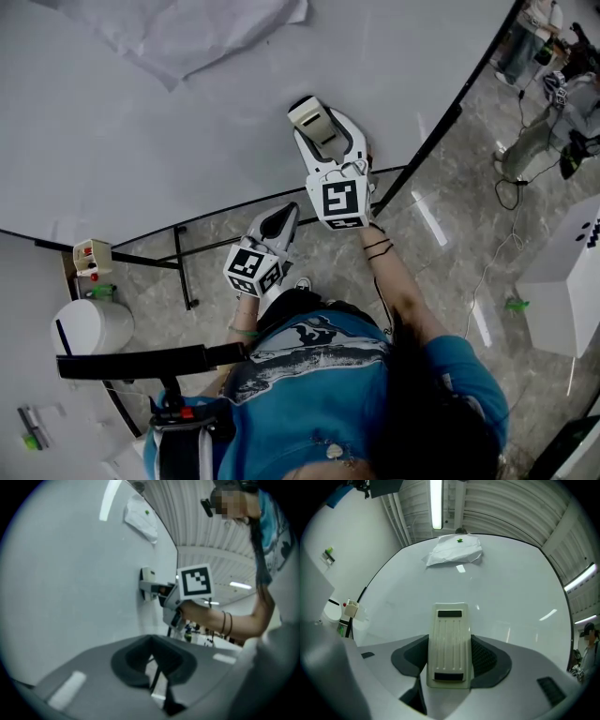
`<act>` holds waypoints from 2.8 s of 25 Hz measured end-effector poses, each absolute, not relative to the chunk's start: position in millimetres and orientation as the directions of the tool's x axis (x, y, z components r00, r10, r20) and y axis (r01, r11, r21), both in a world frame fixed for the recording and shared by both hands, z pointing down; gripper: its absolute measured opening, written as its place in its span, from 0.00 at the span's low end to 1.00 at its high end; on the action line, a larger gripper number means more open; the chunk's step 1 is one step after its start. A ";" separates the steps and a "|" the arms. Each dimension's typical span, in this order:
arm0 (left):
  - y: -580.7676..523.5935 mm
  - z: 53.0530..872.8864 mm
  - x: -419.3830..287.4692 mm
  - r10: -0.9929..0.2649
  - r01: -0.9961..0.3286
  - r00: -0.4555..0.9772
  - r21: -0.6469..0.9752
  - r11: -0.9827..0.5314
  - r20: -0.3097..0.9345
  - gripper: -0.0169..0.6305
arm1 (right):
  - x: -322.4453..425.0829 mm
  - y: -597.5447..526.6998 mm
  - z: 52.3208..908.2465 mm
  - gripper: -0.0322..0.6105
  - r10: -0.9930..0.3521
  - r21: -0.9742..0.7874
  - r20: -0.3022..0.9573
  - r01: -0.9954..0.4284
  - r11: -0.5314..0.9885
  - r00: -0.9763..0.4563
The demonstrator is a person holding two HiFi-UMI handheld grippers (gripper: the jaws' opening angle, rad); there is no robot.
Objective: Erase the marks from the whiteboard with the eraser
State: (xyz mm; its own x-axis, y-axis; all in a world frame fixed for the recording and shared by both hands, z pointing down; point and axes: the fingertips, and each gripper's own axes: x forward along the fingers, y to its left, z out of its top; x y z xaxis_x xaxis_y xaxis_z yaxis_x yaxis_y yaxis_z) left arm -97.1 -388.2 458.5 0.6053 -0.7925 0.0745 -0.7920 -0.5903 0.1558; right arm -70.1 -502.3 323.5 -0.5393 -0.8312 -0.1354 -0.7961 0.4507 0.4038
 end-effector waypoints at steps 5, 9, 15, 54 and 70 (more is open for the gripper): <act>-388.9 459.5 -82.0 -0.770 -0.770 0.634 0.158 -0.618 0.077 0.03 | -14.9 -520.1 287.2 0.46 -0.853 0.390 -0.180 -0.832 0.395 -0.490; -387.6 455.8 -72.6 -0.751 -0.751 0.656 0.155 -0.641 0.076 0.03 | 46.7 -537.9 251.3 0.46 -0.884 0.319 -0.222 -0.888 0.332 -0.410; -387.3 454.9 -67.9 -0.742 -0.743 0.666 0.153 -0.652 0.071 0.03 | 134.7 -560.1 211.8 0.46 -0.918 0.196 -0.258 -0.947 0.253 -0.299; -391.6 462.9 -87.5 -0.785 -0.787 0.613 0.164 -0.595 0.092 0.03 | -74.4 -506.7 347.0 0.46 -0.854 0.247 -0.148 -0.855 0.457 -0.499; -387.2 465.0 -83.3 -0.768 -0.769 0.635 0.168 -0.616 0.090 0.03 | -2.9 -531.9 308.3 0.46 -0.891 0.246 -0.168 -0.893 0.377 -0.422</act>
State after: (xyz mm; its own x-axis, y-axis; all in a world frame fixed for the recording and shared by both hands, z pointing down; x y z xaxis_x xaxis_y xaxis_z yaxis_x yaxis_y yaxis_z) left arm -83.3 -387.2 465.0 0.6345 -0.7676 0.0902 -0.7695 -0.6163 0.1676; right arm -2.9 -531.9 308.3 -0.4224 -0.8906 -0.1684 -0.8929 0.3769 0.2462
